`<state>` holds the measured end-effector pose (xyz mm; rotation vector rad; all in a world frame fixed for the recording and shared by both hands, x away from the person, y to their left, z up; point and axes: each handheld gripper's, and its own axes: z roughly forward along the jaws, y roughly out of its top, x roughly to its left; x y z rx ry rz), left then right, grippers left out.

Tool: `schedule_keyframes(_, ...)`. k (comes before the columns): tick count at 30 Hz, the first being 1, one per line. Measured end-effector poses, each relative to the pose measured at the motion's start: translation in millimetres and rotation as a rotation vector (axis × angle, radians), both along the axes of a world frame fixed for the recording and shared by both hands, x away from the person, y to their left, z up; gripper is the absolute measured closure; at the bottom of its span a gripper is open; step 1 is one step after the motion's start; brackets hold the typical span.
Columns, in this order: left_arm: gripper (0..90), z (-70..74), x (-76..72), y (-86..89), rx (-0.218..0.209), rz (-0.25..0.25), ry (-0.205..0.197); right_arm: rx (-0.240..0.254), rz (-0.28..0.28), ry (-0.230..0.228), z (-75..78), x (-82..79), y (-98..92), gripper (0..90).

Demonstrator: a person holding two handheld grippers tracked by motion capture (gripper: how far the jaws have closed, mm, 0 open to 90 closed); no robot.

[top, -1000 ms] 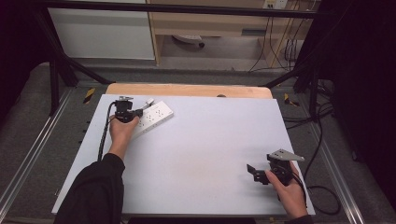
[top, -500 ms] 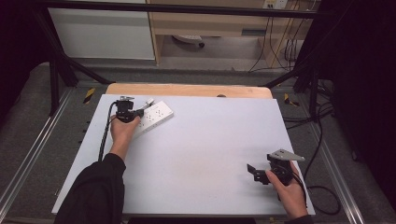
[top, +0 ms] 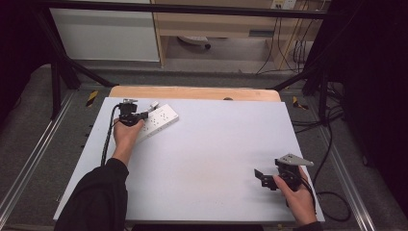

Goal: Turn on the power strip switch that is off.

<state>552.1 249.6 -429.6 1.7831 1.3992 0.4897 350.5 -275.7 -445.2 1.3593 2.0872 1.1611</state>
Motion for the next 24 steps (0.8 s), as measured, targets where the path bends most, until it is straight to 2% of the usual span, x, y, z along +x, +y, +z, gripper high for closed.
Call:
schedule_keyframes(2,90.0,0.2,-0.5,0.2,0.001,-0.002,0.005,-0.001,0.000,0.000,0.0,0.0,0.1,4.1)
schedule_keyframes(9,79.7,3.5,-2.9,-2.7,0.003,-0.007,0.011,-0.005,0.003,-0.007,0.5,0.1,-0.9,4.1)
schedule_keyframes(11,74.0,5.2,-3.8,-3.6,0.010,-0.011,0.011,-0.005,0.004,-0.009,0.7,0.0,-0.6,4.1)
schedule_keyframes(14,61.6,5.8,-4.1,-5.1,-0.027,-0.021,0.026,0.006,0.003,-0.010,1.6,-0.3,-0.7,4.1)
schedule_keyframes(16,55.0,7.1,-4.8,-5.6,-0.026,-0.019,0.027,0.016,0.002,-0.012,2.5,-0.5,-1.1,4.1)
schedule_keyframes(17,48.3,8.2,-5.1,-5.7,-0.032,-0.018,0.023,0.017,-0.002,-0.011,2.4,-1.0,-1.8,4.0)
schedule_keyframes(18,48.3,9.2,-5.5,-6.2,-0.040,-0.017,0.021,0.017,-0.002,-0.011,2.4,-1.0,-1.8,4.0)
schedule_keyframes(21,36.3,13.6,-7.8,-7.2,-0.024,-0.008,0.020,0.016,-0.002,-0.014,2.8,-1.2,-1.4,3.8)
schedule_keyframes(24,25.3,18.4,-10.9,-7.6,-0.033,-0.004,0.041,0.004,0.001,-0.009,1.9,-1.2,0.6,3.8)
